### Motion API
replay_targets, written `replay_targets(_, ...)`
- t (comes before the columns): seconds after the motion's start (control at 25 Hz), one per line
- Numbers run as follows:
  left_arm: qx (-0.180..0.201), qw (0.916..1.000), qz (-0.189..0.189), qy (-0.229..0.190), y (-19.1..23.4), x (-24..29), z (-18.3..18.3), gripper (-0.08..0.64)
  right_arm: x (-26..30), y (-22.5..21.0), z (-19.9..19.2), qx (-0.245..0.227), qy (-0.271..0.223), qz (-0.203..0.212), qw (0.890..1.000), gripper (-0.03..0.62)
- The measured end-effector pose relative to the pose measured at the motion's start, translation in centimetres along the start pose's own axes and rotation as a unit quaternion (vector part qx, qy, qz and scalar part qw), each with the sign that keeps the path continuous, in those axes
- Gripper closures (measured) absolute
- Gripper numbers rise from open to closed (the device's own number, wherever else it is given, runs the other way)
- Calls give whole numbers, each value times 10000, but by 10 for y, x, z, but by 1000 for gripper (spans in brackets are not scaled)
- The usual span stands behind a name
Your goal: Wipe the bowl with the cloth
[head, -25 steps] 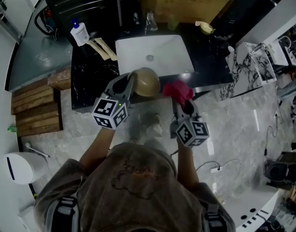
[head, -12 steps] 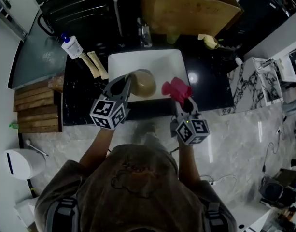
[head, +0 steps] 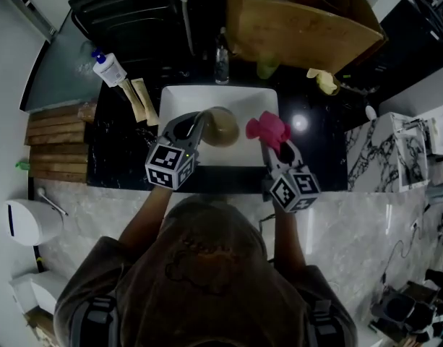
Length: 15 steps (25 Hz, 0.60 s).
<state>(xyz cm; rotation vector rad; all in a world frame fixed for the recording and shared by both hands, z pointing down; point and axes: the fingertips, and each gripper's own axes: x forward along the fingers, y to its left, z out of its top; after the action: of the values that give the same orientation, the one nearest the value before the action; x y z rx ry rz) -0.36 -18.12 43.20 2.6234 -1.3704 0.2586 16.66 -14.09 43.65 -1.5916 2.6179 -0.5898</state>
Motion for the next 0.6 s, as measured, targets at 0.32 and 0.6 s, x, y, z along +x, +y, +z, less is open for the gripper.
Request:
replay_targets(0.32, 138, 9987, -352, 349, 3, 25, -9, 543, 33, -5, 17, -275, 137, 421, 9986, 482)
replay_targets(0.6, 331, 9939, -888, 556, -4, 41, -11, 543, 71, 1, 40, -777, 165, 761, 9939, 482)
